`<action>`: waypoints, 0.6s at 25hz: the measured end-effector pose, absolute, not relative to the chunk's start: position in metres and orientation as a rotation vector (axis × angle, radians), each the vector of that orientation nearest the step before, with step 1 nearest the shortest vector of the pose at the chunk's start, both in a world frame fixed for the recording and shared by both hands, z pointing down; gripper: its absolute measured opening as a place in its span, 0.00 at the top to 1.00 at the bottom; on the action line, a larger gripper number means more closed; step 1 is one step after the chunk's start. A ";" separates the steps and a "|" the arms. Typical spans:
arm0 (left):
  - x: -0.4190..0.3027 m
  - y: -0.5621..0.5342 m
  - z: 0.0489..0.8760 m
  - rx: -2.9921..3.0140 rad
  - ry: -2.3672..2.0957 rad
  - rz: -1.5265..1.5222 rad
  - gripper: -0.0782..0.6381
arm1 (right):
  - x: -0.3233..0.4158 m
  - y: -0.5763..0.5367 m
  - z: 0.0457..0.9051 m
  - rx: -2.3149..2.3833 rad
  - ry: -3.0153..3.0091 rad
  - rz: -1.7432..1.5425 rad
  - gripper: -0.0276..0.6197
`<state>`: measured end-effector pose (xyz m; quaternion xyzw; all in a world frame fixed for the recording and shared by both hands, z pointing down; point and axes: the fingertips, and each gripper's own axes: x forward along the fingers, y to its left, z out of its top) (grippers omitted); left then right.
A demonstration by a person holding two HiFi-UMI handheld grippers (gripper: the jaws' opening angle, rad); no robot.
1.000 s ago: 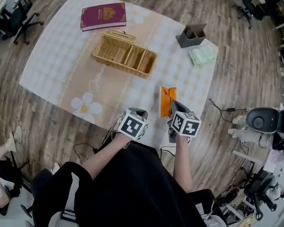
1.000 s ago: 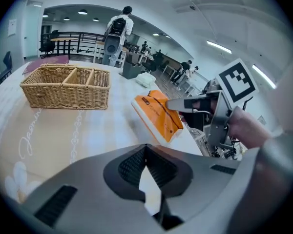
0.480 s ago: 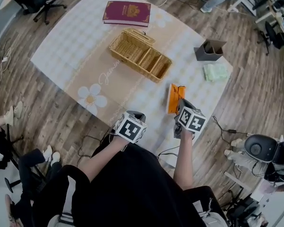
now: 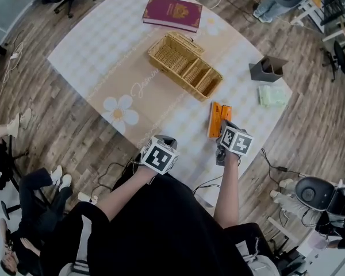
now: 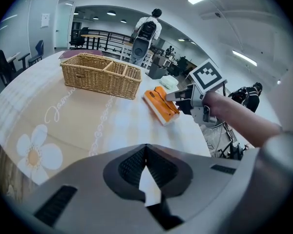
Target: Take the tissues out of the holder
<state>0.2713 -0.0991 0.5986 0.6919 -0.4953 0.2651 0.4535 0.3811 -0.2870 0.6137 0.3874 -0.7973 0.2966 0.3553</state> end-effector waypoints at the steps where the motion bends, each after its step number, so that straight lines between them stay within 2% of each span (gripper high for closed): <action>1: 0.270 -0.098 0.599 1.704 -1.222 0.654 0.89 | 0.381 -0.287 0.615 0.996 -2.050 0.747 0.93; 7: 0.266 -0.100 0.595 1.718 -1.221 0.644 0.89 | 0.381 -0.287 0.606 1.026 -2.083 0.702 0.92; 11: 0.271 -0.101 0.594 1.750 -1.196 0.652 0.89 | 0.386 -0.285 0.589 1.071 -2.125 0.703 0.78; 15: 0.278 -0.102 0.589 1.780 -1.163 0.668 0.89 | 0.392 -0.273 0.570 1.112 -2.153 0.697 0.78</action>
